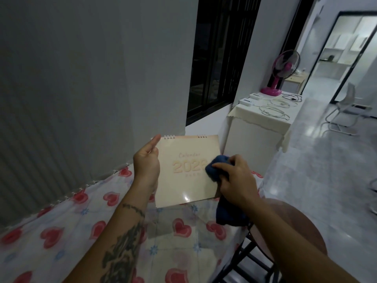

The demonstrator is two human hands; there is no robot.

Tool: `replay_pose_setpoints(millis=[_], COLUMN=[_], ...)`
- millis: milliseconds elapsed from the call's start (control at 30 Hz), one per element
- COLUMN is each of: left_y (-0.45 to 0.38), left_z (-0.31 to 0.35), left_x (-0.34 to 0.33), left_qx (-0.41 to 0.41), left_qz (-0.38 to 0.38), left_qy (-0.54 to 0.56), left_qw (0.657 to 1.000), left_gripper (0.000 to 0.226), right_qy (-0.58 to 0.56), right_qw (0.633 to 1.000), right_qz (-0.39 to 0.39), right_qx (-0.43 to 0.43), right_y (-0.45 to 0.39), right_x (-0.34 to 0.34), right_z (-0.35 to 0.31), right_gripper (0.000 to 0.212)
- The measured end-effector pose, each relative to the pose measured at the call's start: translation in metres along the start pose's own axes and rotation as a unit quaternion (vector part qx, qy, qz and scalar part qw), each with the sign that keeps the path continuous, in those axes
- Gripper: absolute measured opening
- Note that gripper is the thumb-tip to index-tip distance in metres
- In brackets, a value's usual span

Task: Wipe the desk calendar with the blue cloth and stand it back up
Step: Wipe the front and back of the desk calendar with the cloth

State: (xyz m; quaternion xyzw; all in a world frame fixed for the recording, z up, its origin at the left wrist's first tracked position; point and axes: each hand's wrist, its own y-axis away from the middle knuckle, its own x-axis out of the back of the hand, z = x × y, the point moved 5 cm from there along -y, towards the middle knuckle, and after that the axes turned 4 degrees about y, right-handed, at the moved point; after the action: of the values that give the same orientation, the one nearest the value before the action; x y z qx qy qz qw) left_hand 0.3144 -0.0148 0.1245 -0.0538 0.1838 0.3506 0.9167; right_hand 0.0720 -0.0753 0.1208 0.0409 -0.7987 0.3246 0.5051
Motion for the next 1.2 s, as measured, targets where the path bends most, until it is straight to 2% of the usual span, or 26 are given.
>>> replay_pose_setpoints(millis=[133, 233, 300, 367, 533, 600, 700, 800, 867, 1067, 1200], left_y=[0.007, 0.005, 0.0, -0.002, -0.001, 0.001, 0.002, 0.003, 0.002, 0.005, 0.015], left_z=[-0.007, -0.004, -0.002, -0.001, -0.003, -0.005, -0.009, -0.012, -0.011, -0.003, -0.01], left_x=[0.002, 0.029, 0.04, 0.041, 0.023, 0.016, 0.014, 0.02, 0.027, 0.016, -0.001], left_qx=[0.03, 0.041, 0.048, 0.051, 0.058, 0.061, 0.076, 0.094, 0.096, 0.078, 0.077], left_qz=[0.004, 0.067, 0.097, 0.111, 0.112, 0.109, 0.114, 0.115, 0.121, 0.112, 0.083], left_qy=[0.011, 0.024, 0.036, 0.04, 0.053, 0.045, 0.047, 0.045, 0.059, 0.1, 0.075], left_qw=[0.999, 0.997, 0.994, 0.992, 0.991, 0.991, 0.989, 0.988, 0.986, 0.986, 0.991], left_gripper=[0.042, 0.041, 0.042, 0.044, 0.043, 0.041, 0.038, 0.035, 0.036, 0.04, 0.038], right_qy=[-0.003, -0.015, 0.006, 0.034, 0.048, 0.033, 0.007, -0.009, -0.009, 0.006, -0.006], right_qw=[0.998, 0.999, 0.994, 0.988, 0.998, 0.997, 0.992, 0.987, 0.988, 1.0, 0.998], right_qz=[0.055, 0.014, -0.037, -0.064, 0.005, 0.012, -0.02, -0.049, -0.047, 0.01, -0.01], right_qx=[-0.03, 0.041, 0.107, 0.135, 0.044, 0.069, 0.124, 0.153, 0.146, 0.01, 0.057], right_y=[-0.013, 0.001, 0.02, 0.028, 0.007, 0.008, 0.024, 0.032, 0.028, -0.008, -0.015], right_x=[0.007, -0.012, -0.022, -0.025, -0.011, -0.012, -0.022, -0.028, -0.026, -0.019, -0.018], right_z=[-0.009, -0.03, -0.035, -0.031, -0.034, -0.054, -0.081, -0.08, -0.066, -0.041, -0.076], right_gripper=[0.026, 0.027, 0.03, 0.03, 0.032, 0.03, 0.034, 0.035, 0.033, 0.027, 0.028])
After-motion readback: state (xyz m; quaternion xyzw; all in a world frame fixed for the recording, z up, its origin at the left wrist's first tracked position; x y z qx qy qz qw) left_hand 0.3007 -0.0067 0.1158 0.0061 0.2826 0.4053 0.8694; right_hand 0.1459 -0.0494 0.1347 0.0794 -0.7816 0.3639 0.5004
